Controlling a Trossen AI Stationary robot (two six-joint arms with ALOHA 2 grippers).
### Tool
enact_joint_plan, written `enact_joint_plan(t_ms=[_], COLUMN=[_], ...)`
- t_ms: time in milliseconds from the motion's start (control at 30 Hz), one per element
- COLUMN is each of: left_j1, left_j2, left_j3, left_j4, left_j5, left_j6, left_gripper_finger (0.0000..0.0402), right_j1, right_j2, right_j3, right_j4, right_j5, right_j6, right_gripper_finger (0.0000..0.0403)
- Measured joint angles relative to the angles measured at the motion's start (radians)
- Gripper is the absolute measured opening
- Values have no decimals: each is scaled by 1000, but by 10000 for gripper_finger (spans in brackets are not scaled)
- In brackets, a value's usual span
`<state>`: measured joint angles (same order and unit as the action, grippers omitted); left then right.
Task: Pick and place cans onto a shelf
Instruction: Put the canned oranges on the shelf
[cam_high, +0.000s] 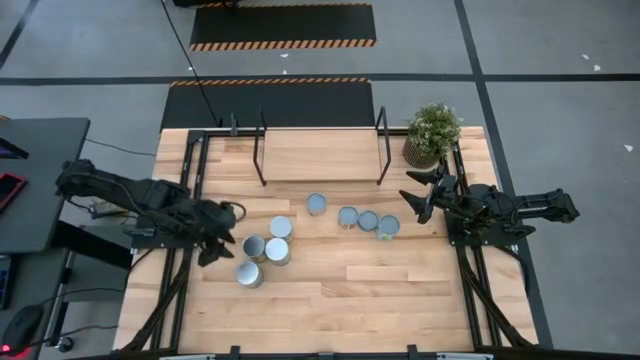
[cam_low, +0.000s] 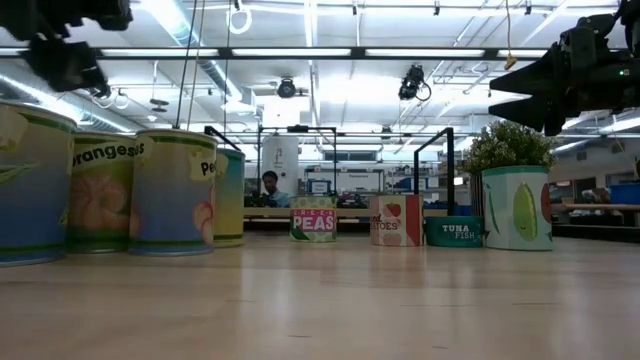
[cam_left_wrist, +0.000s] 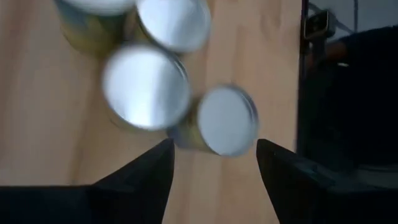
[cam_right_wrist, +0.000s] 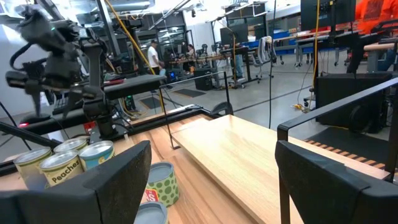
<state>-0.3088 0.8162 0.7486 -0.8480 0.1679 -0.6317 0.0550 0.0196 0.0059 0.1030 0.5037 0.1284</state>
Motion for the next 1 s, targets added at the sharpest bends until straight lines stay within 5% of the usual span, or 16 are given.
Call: enact_joint_plan(t_ms=[467,767,1000], left_j1=[-257,-294,-329], left_j2=[283,349,348], left_j3=[1,30,78], left_j4=[20,-7,-217], left_j5=[-10,-192,-360], left_j6=[-334,-268,-282], left_gripper_finger=[233,233,233], right_j1=[0,0,0], right_j2=[0,0,0], right_j3=[0,0,0], right_j4=[0,0,0], right_j5=[0,0,0], right_j6=[0,0,0], right_gripper_finger=[349,349,349])
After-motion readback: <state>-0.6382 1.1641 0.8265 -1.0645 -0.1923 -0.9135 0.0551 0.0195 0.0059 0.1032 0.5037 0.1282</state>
